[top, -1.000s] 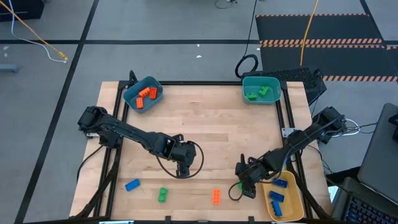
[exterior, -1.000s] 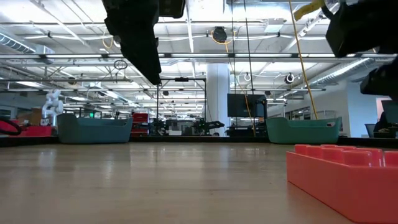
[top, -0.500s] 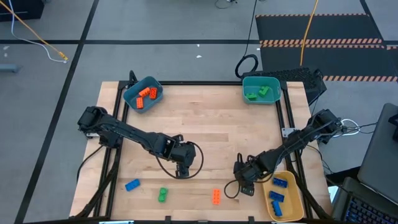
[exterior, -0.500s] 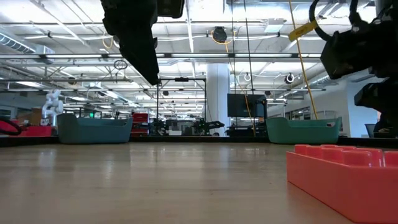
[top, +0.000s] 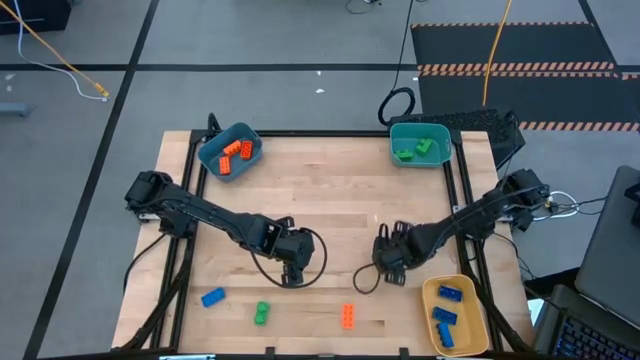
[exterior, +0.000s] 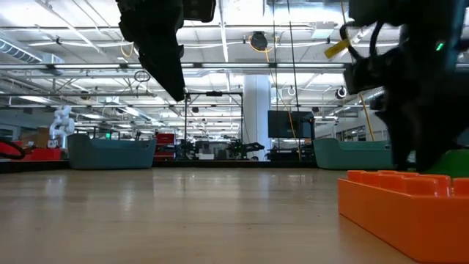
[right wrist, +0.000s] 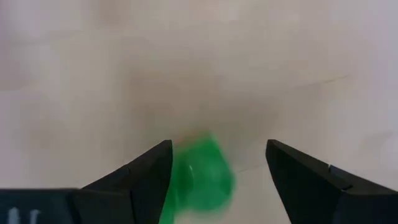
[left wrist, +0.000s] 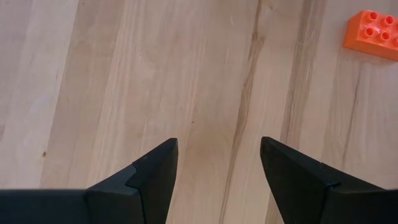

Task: Sort & place blocks by color
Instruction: Put the right green game piece into the light blue bin

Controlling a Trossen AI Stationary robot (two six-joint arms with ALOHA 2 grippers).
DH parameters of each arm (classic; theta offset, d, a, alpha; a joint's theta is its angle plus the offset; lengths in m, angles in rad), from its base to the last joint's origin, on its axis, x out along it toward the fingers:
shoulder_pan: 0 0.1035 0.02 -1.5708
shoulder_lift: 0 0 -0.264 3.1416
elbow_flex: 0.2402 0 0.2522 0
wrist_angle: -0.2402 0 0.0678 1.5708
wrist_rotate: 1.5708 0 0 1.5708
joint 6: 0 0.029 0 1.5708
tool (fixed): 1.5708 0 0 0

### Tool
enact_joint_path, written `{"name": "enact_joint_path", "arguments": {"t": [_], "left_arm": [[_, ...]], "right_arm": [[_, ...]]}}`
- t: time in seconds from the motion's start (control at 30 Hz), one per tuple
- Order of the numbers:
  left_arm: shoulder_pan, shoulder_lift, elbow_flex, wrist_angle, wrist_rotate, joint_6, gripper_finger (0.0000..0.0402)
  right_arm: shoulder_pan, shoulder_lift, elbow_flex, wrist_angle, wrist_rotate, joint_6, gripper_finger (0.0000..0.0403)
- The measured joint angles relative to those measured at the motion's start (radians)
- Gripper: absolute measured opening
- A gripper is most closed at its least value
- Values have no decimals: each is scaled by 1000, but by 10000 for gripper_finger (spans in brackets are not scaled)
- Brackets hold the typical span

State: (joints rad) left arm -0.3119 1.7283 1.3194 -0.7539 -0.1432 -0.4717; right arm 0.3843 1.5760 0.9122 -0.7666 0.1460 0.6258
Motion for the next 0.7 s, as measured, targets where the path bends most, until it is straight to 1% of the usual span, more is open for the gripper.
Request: {"name": "enact_joint_path", "arguments": {"t": [0.1,0.17,0.23,0.37,0.43,0.5,0.57,0.63,0.7], "left_arm": [[0,0,0,0,0,-1,232],[0,0,0,-2,-1,-1,232],[-2,0,0,-9,-1,-2,232],[-9,0,0,-13,-4,-2,232],[-11,0,0,-13,-4,-3,232],[-12,0,0,-13,-4,-4,232],[-15,0,0,-13,-4,-5,232],[-18,0,0,-13,-7,-1,232],[-21,0,0,-12,-9,-1,232]], "right_arm": [[-47,10,1,-25,109,-108,235],[-79,1,17,-24,146,-159,223],[-113,1,31,-40,169,-182,213],[-151,-22,82,-165,172,-147,203],[-151,-35,110,-233,160,-105,202],[-150,-55,119,-298,114,-59,202],[-146,-81,121,-309,62,-10,202],[-141,-101,122,-321,-10,-5,202],[-127,-116,121,-340,-58,-56,202]]}}
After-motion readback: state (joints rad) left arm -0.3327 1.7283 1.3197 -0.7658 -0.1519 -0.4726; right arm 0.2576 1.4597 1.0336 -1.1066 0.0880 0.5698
